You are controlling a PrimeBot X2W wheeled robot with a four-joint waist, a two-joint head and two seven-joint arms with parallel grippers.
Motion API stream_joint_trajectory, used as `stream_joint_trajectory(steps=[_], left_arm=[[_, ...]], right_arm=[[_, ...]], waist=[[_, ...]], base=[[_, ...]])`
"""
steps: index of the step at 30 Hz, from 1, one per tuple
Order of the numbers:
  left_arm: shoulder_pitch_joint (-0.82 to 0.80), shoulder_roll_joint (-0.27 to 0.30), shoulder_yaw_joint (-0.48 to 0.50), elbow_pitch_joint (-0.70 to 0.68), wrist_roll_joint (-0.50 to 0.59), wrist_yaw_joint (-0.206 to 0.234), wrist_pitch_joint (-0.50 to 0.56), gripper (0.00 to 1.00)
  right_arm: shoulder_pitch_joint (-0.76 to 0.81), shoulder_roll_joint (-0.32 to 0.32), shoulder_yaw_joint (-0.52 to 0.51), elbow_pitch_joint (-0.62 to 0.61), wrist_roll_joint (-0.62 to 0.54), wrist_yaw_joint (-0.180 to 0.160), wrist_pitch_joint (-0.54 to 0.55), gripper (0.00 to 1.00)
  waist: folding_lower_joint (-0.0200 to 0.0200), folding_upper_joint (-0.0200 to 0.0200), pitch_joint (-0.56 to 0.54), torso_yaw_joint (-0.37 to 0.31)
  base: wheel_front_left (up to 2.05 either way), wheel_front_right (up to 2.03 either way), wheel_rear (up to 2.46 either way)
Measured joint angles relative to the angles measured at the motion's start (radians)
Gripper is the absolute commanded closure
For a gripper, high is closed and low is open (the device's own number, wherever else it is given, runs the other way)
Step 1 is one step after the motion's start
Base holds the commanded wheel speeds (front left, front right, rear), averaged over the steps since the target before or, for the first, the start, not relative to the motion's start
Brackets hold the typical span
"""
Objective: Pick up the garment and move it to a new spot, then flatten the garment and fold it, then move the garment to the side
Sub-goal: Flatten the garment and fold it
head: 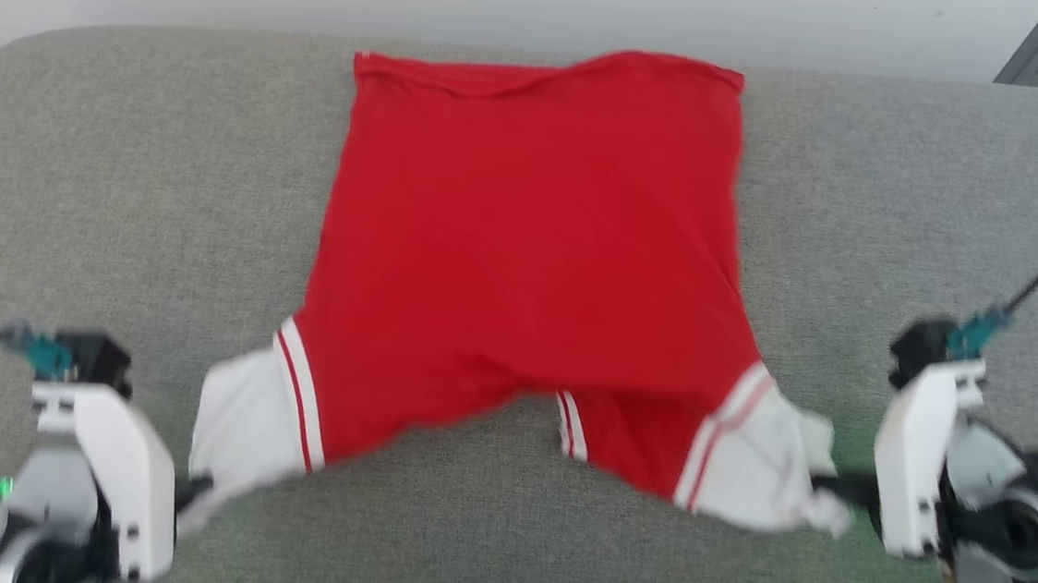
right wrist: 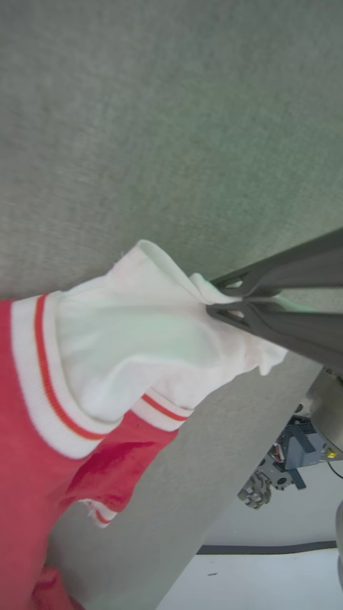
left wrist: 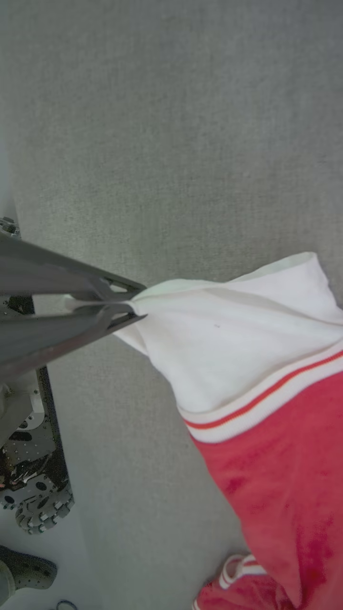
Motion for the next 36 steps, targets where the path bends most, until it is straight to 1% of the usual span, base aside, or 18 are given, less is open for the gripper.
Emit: stream_joint_trajectory(steps=[3,6,9,10,12,13,14,15,16,17,20,25,28,31,32,34,36], left_arm=[[0.095,0.039,0.012,-0.111,-0.035,0.073,0.012,1.00],[0.166,0.071,0.024,-0.193,-0.049,0.135,0.012,1.00],[0.221,0.083,0.024,-0.255,-0.070,0.170,0.010,1.00],[0.240,0.079,0.025,-0.274,-0.073,0.174,-0.002,1.00],[0.249,0.067,0.027,-0.277,-0.077,0.175,-0.015,1.00],[0.252,0.053,0.029,-0.272,-0.077,0.173,-0.032,1.00],[0.251,0.046,0.029,-0.270,-0.077,0.167,-0.038,1.00],[0.250,0.037,0.030,-0.268,-0.075,0.161,-0.049,1.00],[0.245,0.028,0.032,-0.264,-0.075,0.157,-0.057,1.00],[0.239,0.022,0.032,-0.261,-0.072,0.152,-0.062,1.00],[0.220,0.008,0.034,-0.250,-0.066,0.141,-0.076,1.00],[0.205,-0.010,0.036,-0.240,-0.058,0.123,-0.098,1.00],[0.197,-0.018,0.035,-0.239,-0.051,0.115,-0.106,1.00],[0.181,-0.028,0.033,-0.239,-0.036,0.106,-0.113,1.00],[0.181,-0.028,0.033,-0.239,-0.036,0.106,-0.113,1.00],[0.168,-0.035,0.030,-0.239,-0.031,0.100,-0.113,1.00],[0.152,-0.040,0.023,-0.234,-0.026,0.090,-0.112,1.00]], right_arm=[[0.100,-0.007,-0.067,-0.095,-0.003,0.000,0.099,1.00],[0.197,-0.007,-0.131,-0.190,-0.030,0.000,0.197,1.00],[0.293,0.016,-0.208,-0.270,-0.062,0.000,0.281,1.00],[0.342,0.048,-0.253,-0.314,-0.097,0.000,0.300,1.00],[0.368,0.081,-0.283,-0.346,-0.139,0.000,0.306,1.00],[0.386,0.110,-0.298,-0.361,-0.177,0.000,0.294,1.00],[0.391,0.127,-0.302,-0.366,-0.189,0.000,0.280,0.93],[0.392,0.136,-0.301,-0.371,-0.212,0.000,0.262,0.67],[0.391,0.141,-0.301,-0.375,-0.234,0.000,0.247,0.49],[0.388,0.146,-0.305,-0.377,-0.250,0.000,0.235,0.00],[0.374,0.158,-0.309,-0.419,-0.288,0.000,0.224,0.00],[0.314,0.173,-0.367,-0.544,-0.332,0.000,0.187,0.00],[0.248,0.195,-0.406,-0.594,-0.397,0.000,0.131,0.00],[0.152,0.250,-0.443,-0.574,-0.463,0.000,0.037,0.00],[0.152,0.250,-0.443,-0.574,-0.463,0.000,0.037,0.00],[0.079,0.272,-0.450,-0.520,-0.507,0.000,-0.029,0.00],[0.006,0.277,-0.445,-0.446,-0.556,0.000,-0.092,0.00]], waist=[[0.0000,0.0000,0.005,0.004],[-0.0001,0.0000,0.012,0.008],[0.0000,0.0000,0.022,0.014],[-0.0001,0.0000,0.031,0.019],[-0.0001,0.0000,0.040,0.023],[-0.0001,0.0000,0.048,0.025],[-0.0001,0.0000,0.052,0.026],[0.0000,0.0000,0.057,0.027],[-0.0001,0.0000,0.061,0.027],[-0.0001,0.0000,0.064,0.026],[0.0000,0.0000,0.070,0.024],[0.0000,0.0000,0.072,0.026],[0.0000,0.0000,0.078,0.029],[-0.0001,0.0000,0.092,0.035],[-0.0001,0.0000,0.092,0.035],[-0.0001,0.0000,0.104,0.042],[0.0000,0.0000,0.117,0.051]], base=[[0.00,0.00,0.00],[0.00,0.00,0.00],[0.00,0.00,0.00],[0.00,0.00,0.00],[0.00,0.00,0.00],[0.00,0.00,0.00],[0.00,0.00,0.00],[0.00,0.00,0.00],[0.00,0.00,0.00],[0.00,0.00,0.00],[0.00,0.00,0.00],[0.00,0.00,0.00],[0.00,0.00,0.00],[0.00,0.00,0.00],[0.00,0.00,0.00],[0.00,0.00,0.00],[0.00,0.00,0.00]])
